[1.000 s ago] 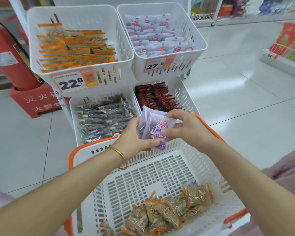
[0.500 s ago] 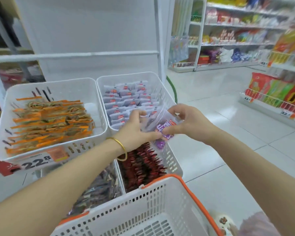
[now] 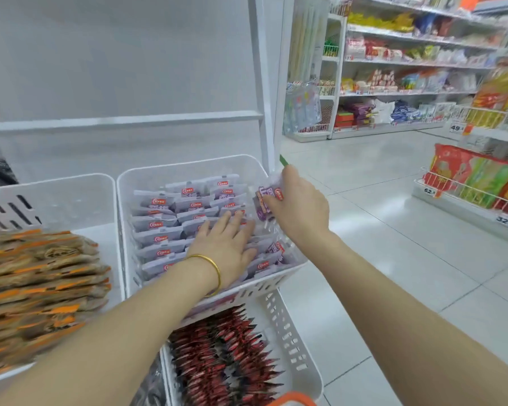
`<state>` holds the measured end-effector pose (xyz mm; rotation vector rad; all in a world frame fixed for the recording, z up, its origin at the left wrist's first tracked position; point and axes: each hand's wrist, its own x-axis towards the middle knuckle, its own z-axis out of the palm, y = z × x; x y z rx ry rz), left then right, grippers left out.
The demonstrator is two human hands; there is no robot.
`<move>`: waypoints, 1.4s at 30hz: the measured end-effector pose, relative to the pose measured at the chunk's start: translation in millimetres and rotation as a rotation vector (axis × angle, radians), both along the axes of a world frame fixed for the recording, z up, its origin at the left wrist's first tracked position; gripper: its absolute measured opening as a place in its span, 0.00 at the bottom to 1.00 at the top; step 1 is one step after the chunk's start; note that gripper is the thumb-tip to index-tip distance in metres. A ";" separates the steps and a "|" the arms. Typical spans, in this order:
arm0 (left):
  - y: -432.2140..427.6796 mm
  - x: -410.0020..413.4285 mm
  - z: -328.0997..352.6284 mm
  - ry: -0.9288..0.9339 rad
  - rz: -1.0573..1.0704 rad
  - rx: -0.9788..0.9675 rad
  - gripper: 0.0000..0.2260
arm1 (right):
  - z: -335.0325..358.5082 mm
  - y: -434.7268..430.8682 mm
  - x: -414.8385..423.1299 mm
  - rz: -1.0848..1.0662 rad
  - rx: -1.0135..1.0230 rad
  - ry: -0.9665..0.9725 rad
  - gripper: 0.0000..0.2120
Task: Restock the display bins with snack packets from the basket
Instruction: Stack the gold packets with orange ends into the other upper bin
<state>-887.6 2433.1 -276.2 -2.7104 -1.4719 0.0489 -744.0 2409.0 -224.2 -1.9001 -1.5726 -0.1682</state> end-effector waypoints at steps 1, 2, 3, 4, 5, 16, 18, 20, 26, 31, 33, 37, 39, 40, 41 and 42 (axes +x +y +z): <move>-0.5 -1.5 -2.2 0.010 -0.001 0.003 0.25 | -2.8 0.6 -1.9 -0.016 -0.025 -0.074 0.15; -1.4 -2.7 -3.1 0.011 -0.003 0.004 0.26 | -4.2 1.4 -3.2 -0.023 -0.043 -0.130 0.14; -2.4 -3.1 -3.0 0.006 -0.003 0.002 0.26 | -3.9 2.4 -3.6 -0.020 -0.062 -0.162 0.14; -3.2 -3.2 -2.0 -0.002 -0.002 -0.004 0.26 | -1.6 3.7 -2.3 -0.010 -0.089 -0.168 0.13; -3.3 -2.9 -1.0 -0.013 -0.001 -0.010 0.26 | 2.4 4.6 0.5 -0.002 -0.116 -0.133 0.12; 15.5 27.7 6.5 -0.161 -0.024 0.059 0.27 | 12.1 7.8 21.0 0.027 0.290 0.480 0.10; 19.1 33.8 3.3 -0.090 -0.010 0.073 0.26 | 3.8 17.8 20.5 0.048 0.284 0.570 0.07; 20.8 37.3 -0.6 -0.046 -0.002 0.096 0.25 | -3.3 25.1 20.5 0.072 0.268 0.667 0.05; 16.8 33.5 -5.2 -0.110 -0.030 0.136 0.20 | -11.7 40.6 17.6 0.174 0.267 0.423 0.06; 30.4 25.7 1.2 -0.187 0.031 0.241 0.24 | -10.8 65.1 6.1 0.144 0.198 0.186 0.08; 37.1 21.9 0.2 -0.121 0.082 0.163 0.27 | -15.0 75.9 3.3 0.047 0.160 0.003 0.07; 38.7 19.2 -6.0 -0.093 0.130 0.087 0.29 | -21.5 89.6 -1.3 -0.118 0.121 -0.405 0.09; 38.3 19.4 -7.1 -0.100 0.130 0.094 0.29 | -22.4 87.0 -2.9 -0.148 0.125 -0.512 0.14; 38.5 19.1 -7.4 -0.103 0.131 0.100 0.29 | -24.9 85.4 -1.4 -0.135 0.131 -0.550 0.13; 38.8 18.6 -8.0 -0.106 0.131 0.104 0.29 | -27.9 82.1 0.7 -0.091 0.099 -0.569 0.10; 39.0 18.8 -8.5 -0.113 0.133 0.104 0.29 | -30.2 79.0 3.0 -0.036 0.069 -0.565 0.09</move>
